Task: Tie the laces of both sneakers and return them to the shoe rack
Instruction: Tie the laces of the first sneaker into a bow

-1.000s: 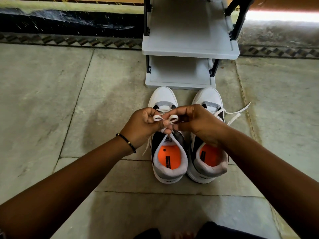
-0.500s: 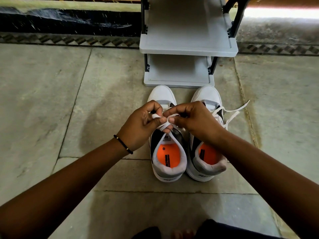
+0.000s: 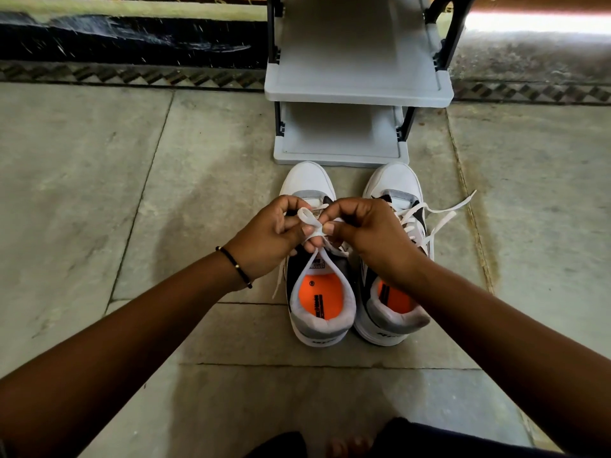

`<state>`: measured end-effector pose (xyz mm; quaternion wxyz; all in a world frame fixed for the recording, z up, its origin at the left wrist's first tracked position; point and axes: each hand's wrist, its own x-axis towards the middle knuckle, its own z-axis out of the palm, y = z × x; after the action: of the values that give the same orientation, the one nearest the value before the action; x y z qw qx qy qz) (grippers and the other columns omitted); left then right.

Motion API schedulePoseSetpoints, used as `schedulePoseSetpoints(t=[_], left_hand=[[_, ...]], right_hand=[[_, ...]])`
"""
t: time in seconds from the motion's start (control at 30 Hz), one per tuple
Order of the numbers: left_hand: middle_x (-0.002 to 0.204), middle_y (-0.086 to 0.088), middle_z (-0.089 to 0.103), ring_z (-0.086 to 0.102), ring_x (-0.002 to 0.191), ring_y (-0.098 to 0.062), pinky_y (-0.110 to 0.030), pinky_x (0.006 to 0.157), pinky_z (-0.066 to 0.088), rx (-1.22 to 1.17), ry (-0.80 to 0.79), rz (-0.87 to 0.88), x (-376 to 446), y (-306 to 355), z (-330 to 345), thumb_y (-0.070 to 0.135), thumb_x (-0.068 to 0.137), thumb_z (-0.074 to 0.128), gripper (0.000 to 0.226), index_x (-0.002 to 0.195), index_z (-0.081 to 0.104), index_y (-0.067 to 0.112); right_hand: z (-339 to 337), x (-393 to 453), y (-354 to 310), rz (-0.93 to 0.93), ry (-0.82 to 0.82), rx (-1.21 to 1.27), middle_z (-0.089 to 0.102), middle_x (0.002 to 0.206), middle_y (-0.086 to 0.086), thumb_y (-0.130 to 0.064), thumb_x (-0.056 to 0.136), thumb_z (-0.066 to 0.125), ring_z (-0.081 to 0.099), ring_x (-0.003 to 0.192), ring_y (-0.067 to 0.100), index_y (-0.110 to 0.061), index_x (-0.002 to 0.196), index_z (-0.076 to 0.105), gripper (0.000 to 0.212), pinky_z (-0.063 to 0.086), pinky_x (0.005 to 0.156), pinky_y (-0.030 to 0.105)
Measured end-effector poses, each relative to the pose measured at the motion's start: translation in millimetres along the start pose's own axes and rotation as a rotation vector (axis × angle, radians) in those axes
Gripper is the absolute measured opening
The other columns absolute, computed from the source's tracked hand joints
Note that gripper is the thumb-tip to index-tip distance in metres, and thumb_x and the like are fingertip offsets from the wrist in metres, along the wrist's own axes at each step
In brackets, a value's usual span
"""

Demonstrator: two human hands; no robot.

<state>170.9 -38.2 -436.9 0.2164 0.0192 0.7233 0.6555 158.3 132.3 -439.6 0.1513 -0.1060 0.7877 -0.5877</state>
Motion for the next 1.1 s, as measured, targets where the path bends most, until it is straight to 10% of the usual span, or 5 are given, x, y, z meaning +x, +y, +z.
schedulePoseSetpoints(t=[0.17, 0.33, 0.7, 0.87, 1.1], left_hand=[[0.047, 0.009, 0.063, 0.051, 0.049, -0.003, -0.017, 0.049, 0.035, -0.171, 0.042, -0.151, 7.0, 1.4, 3.4, 0.009, 0.094, 0.043, 0.014, 0.084, 0.047, 0.018], [0.066, 0.005, 0.071, 0.059, 0.074, -0.017, -0.029, 0.066, 0.043, -0.293, 0.063, -0.158, 6.1, 1.1, 1.3, 0.006, 0.087, 0.054, 0.015, 0.091, 0.051, 0.019], [0.078, 0.001, 0.07, 0.068, 0.077, -0.005, -0.016, 0.075, 0.052, 0.215, 0.087, 0.158, -12.1, 3.8, 3.3, -0.001, 0.073, 0.07, 0.035, 0.097, 0.054, 0.018], [0.082, 0.009, 0.07, 0.064, 0.08, 0.006, -0.005, 0.07, 0.045, 0.377, 0.196, 0.26, -18.3, 5.1, 11.1, 0.01, 0.077, 0.07, 0.025, 0.095, 0.059, 0.022], [0.094, 0.006, 0.07, 0.066, 0.089, -0.003, -0.017, 0.079, 0.052, 0.353, 0.369, 0.197, -19.3, 0.4, 16.1, 0.01, 0.088, 0.054, 0.015, 0.097, 0.061, 0.02]], right_hand=[[0.8, 0.0, -6.2, -0.204, 0.024, -0.236, 0.064, 0.077, -0.008, 0.003, 0.08, 0.061, 0.059, 0.071, -0.001, -0.008, 0.081, 0.07, 0.015, 0.043, 0.068, 0.01], [-6.4, 0.8, -6.0, -0.33, -0.026, -0.397, 0.065, 0.077, -0.002, -0.004, 0.078, 0.068, 0.059, 0.069, 0.007, -0.01, 0.082, 0.07, 0.008, 0.046, 0.064, 0.016], [-13.4, 6.4, -14.3, 0.051, -0.22, -0.317, 0.07, 0.07, 0.003, -0.015, 0.075, 0.074, 0.057, 0.057, 0.004, -0.017, 0.083, 0.071, 0.008, 0.049, 0.06, 0.027], [-3.7, -0.6, -10.5, 0.056, -0.086, -0.376, 0.062, 0.064, -0.008, -0.019, 0.076, 0.071, 0.054, 0.055, -0.001, -0.018, 0.078, 0.065, 0.006, 0.04, 0.051, 0.013], [22.7, -15.9, -3.5, -0.089, 0.119, -0.554, 0.058, 0.074, 0.007, -0.02, 0.087, 0.053, 0.051, 0.066, 0.023, -0.009, 0.091, 0.049, 0.012, 0.037, 0.054, 0.033]])
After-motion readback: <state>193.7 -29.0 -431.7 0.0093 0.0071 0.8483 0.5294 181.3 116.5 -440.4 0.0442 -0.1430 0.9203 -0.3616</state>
